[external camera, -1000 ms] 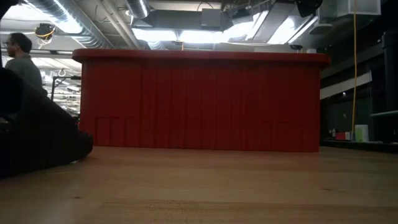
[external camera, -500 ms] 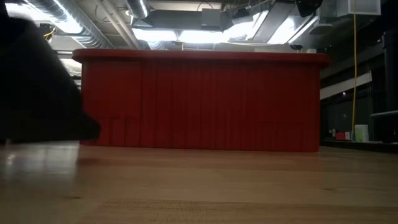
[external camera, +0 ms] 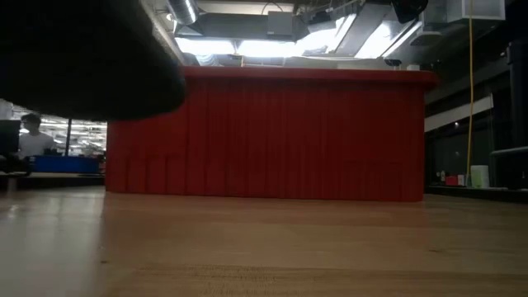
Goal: Pick and place slides into bin
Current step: Put the black slide into the red container
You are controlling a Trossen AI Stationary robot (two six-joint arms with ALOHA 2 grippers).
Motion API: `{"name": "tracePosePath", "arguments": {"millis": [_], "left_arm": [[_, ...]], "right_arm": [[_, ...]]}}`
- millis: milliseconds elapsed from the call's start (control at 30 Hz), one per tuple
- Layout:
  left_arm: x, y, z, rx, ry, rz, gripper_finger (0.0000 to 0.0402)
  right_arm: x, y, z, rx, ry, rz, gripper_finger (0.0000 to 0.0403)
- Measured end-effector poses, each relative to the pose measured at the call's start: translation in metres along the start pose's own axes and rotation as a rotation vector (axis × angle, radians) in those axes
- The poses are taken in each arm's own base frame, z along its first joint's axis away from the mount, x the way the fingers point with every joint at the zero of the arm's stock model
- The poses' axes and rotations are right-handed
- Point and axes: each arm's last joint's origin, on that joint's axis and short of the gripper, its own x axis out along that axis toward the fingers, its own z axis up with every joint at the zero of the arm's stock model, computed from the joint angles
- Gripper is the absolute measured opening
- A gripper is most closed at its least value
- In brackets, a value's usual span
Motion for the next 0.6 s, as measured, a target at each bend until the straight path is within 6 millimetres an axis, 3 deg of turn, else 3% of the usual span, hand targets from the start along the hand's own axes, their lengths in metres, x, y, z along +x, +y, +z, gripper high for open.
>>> {"name": "tracePosePath", "arguments": {"millis": [300,600], "left_arm": [[-0.014,0.024,0.01,0.054,-0.15,0.041,0.0005],[-0.015,0.068,0.033,0.116,-0.273,0.168,0.0005]], "right_arm": [[0.0,0.0,-0.001,-0.007,0.011,-0.001,0.0005],[0.001,-0.001,0.0,0.003,-0.002,-0.003,0.0005]]}}
